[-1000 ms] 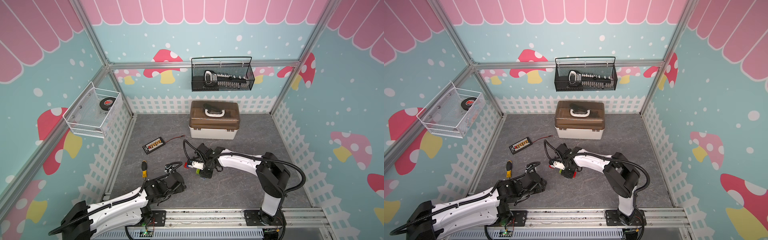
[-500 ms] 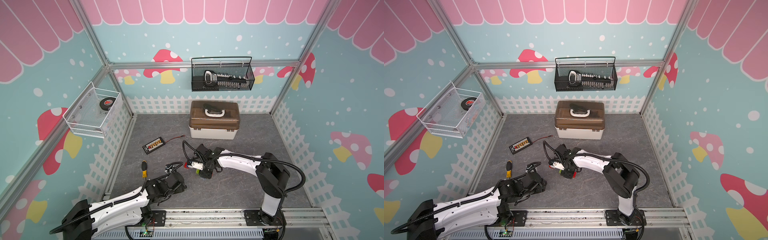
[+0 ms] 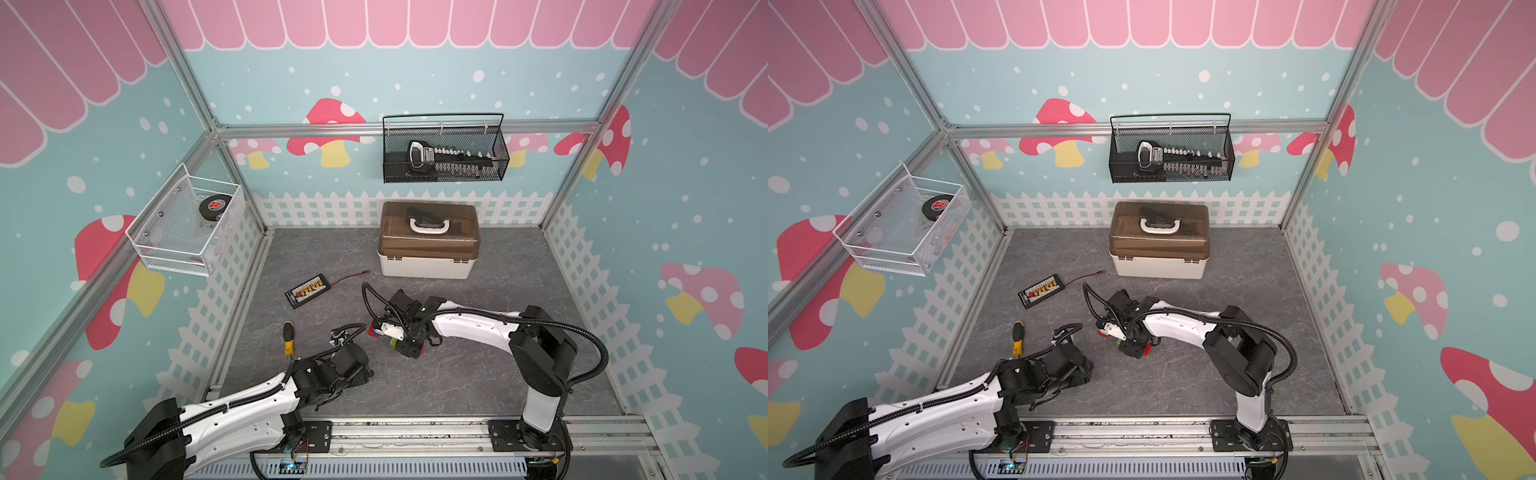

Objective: Assemble the letter y with lego
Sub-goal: Assemble the lego brick with the lego brick.

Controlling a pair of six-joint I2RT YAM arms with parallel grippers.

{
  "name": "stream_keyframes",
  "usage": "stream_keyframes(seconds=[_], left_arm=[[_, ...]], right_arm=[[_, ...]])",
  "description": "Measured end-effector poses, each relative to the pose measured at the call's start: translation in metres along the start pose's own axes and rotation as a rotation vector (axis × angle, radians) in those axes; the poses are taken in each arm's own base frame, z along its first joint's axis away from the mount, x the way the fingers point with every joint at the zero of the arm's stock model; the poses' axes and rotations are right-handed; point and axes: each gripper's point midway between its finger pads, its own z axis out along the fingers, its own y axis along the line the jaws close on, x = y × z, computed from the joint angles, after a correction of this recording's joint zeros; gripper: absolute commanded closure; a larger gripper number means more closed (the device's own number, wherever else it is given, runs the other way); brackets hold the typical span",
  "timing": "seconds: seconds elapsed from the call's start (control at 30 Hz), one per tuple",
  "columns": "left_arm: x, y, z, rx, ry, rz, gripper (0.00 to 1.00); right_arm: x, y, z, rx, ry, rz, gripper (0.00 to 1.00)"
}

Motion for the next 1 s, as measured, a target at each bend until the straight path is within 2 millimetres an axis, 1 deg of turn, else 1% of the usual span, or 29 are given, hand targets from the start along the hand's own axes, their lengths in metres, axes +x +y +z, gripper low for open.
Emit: stream_keyframes(seconds=[0.4, 1.0], left_arm=[[0.0021, 0.0023, 0.0029, -0.017, 0.010, 0.005, 0.39], [0.0002, 0.0003, 0.0046, -0.023, 0.011, 0.007, 0.39]], right_arm=[[0.0070, 0.0013, -0.0022, 0.008, -0.016, 0.018, 0.75], [0.0069, 0.0013, -0.0003, 0.011, -0.051, 0.039, 0.76]])
